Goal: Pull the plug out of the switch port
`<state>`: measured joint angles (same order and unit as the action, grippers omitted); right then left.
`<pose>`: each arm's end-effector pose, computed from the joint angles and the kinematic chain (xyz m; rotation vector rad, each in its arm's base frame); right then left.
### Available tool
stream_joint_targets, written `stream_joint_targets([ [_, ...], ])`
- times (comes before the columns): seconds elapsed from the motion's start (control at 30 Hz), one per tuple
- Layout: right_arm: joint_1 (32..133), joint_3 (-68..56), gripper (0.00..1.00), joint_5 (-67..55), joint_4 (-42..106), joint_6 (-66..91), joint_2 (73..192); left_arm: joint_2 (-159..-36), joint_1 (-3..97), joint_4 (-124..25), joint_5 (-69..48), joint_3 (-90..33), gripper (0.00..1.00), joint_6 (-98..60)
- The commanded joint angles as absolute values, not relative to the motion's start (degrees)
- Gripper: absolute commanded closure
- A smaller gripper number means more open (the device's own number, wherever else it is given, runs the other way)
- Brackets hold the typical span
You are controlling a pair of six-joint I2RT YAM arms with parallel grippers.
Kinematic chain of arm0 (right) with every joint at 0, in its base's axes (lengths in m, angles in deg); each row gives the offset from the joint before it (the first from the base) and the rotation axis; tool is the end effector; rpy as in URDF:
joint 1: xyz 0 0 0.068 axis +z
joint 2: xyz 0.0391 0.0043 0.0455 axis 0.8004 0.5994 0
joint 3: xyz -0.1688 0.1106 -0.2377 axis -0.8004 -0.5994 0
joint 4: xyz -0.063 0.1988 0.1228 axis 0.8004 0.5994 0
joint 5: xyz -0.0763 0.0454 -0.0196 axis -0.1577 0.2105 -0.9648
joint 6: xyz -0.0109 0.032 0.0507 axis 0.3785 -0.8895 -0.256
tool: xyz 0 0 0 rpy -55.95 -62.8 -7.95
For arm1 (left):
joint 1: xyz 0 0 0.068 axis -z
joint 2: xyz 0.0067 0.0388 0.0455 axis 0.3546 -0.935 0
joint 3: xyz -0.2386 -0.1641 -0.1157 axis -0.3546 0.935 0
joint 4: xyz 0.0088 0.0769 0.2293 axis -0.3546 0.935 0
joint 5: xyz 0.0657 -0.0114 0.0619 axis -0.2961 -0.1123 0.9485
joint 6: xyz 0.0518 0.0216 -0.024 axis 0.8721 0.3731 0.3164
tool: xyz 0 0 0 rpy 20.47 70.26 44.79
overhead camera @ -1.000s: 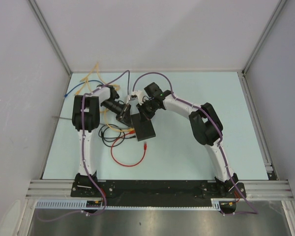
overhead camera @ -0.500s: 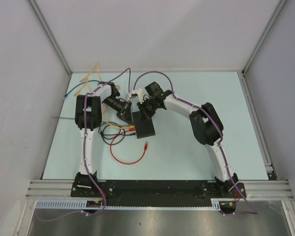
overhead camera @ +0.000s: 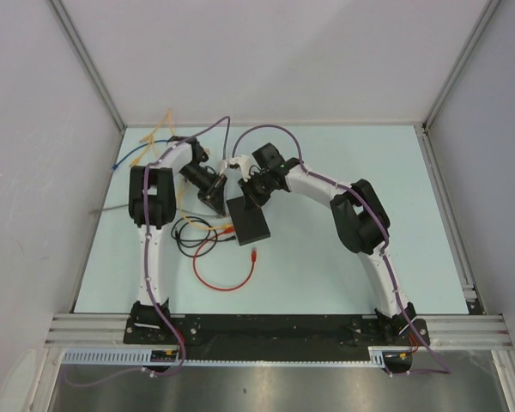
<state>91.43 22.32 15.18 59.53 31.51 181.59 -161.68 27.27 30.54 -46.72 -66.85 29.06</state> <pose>0.3877 0.3333 0.2083 -1.2614 2.1977 0.8103 0.4387 -0.0822 0.1550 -0.8845 -2.6807 1.2210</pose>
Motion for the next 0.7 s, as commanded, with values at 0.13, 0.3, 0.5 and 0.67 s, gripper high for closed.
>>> stream_joint_targets([
  [0.13, 91.1, 21.1, 1.0, 11.1, 60.4, 32.1, 180.7, -160.4, 28.2, 26.6, -49.2, -80.7, 1.0, 23.0],
  [0.3, 91.1, 21.0, 1.0, 11.6, 60.3, 31.8, 180.7, -157.6, 28.9, 17.4, -54.9, -88.2, 1.0, 16.0],
  [0.5, 91.6, 20.2, 1.0, 11.4, 60.1, 31.9, 180.0, -157.8, 30.3, 5.0, -54.2, -96.8, 0.97, 4.8],
  [0.67, 91.8, 19.2, 0.99, 10.5, 59.8, 32.4, 179.0, -148.8, 30.5, -5.1, -35.5, -92.9, 0.48, -2.4],
])
